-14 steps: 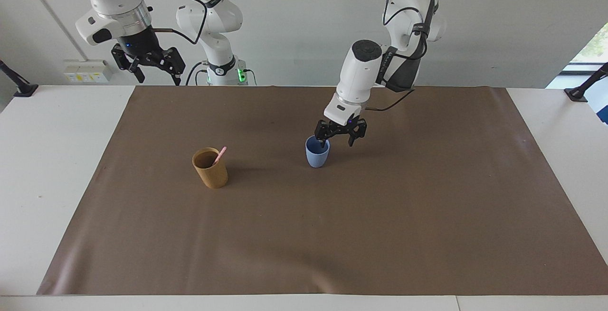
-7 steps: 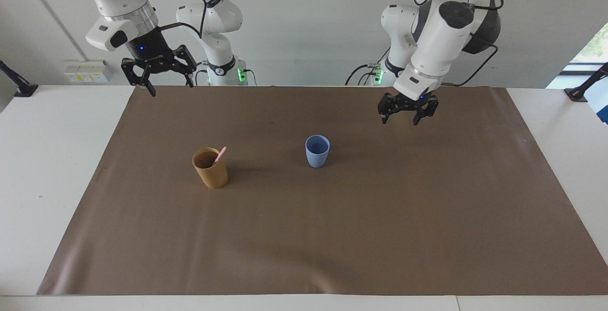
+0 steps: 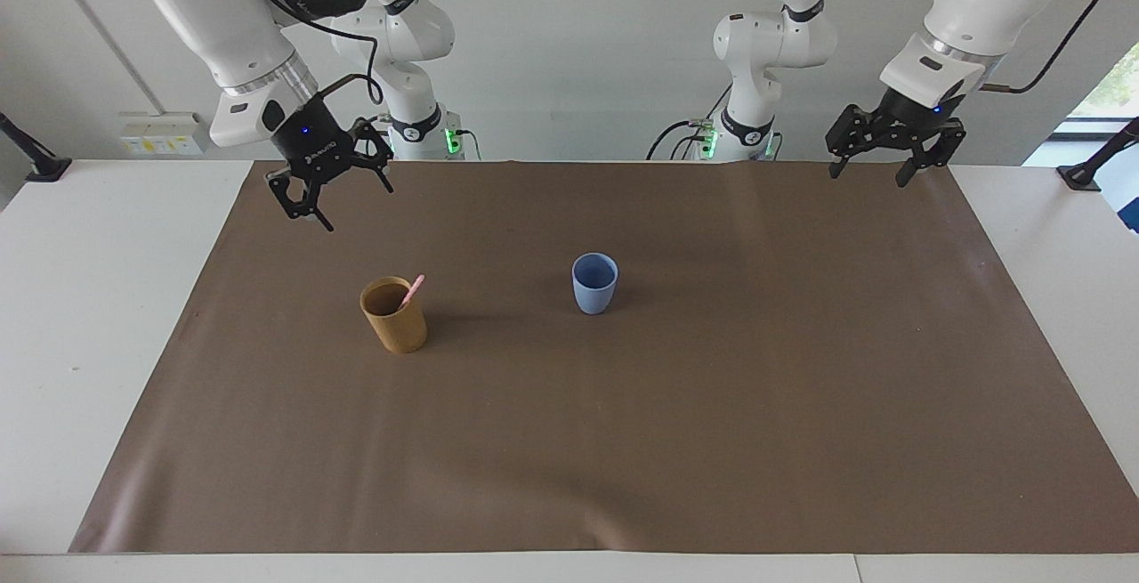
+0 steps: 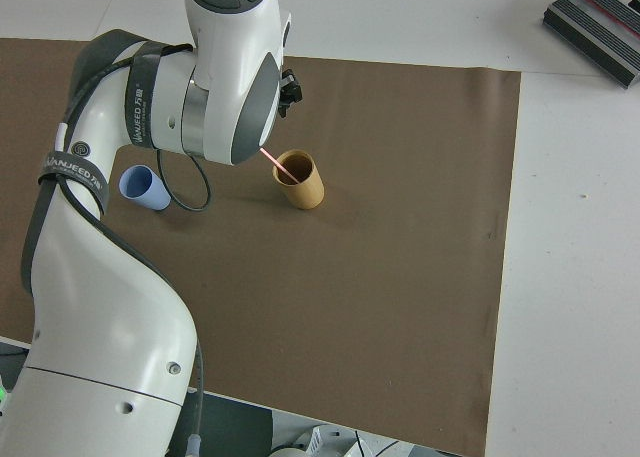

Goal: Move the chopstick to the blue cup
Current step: 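Release the blue cup with the left gripper while the right gripper reaches the tan cup, then grasp the pink stick in the tan cup with the right gripper and lift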

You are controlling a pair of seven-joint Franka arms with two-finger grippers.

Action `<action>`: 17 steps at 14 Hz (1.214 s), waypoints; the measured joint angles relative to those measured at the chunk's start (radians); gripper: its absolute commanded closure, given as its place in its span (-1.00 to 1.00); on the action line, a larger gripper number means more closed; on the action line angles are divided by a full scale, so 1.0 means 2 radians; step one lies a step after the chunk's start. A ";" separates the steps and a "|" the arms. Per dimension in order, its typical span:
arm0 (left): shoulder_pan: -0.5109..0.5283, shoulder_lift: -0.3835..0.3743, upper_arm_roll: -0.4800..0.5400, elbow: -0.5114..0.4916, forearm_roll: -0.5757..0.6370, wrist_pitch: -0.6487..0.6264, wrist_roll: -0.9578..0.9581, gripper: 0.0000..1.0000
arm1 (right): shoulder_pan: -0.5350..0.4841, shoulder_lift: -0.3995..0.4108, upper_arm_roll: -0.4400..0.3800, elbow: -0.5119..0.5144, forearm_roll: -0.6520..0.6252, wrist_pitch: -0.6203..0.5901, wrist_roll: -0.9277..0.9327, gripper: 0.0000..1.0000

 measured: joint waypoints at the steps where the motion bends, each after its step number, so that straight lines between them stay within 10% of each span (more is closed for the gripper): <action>1: 0.005 0.009 0.000 0.017 0.004 -0.015 0.004 -1.00 | 0.001 0.003 0.000 -0.008 0.008 0.017 -0.019 -1.00; 17: 0.006 0.033 -0.007 0.051 0.021 -0.069 0.006 -1.00 | 0.038 0.096 0.001 -0.040 0.077 0.169 -0.173 -1.00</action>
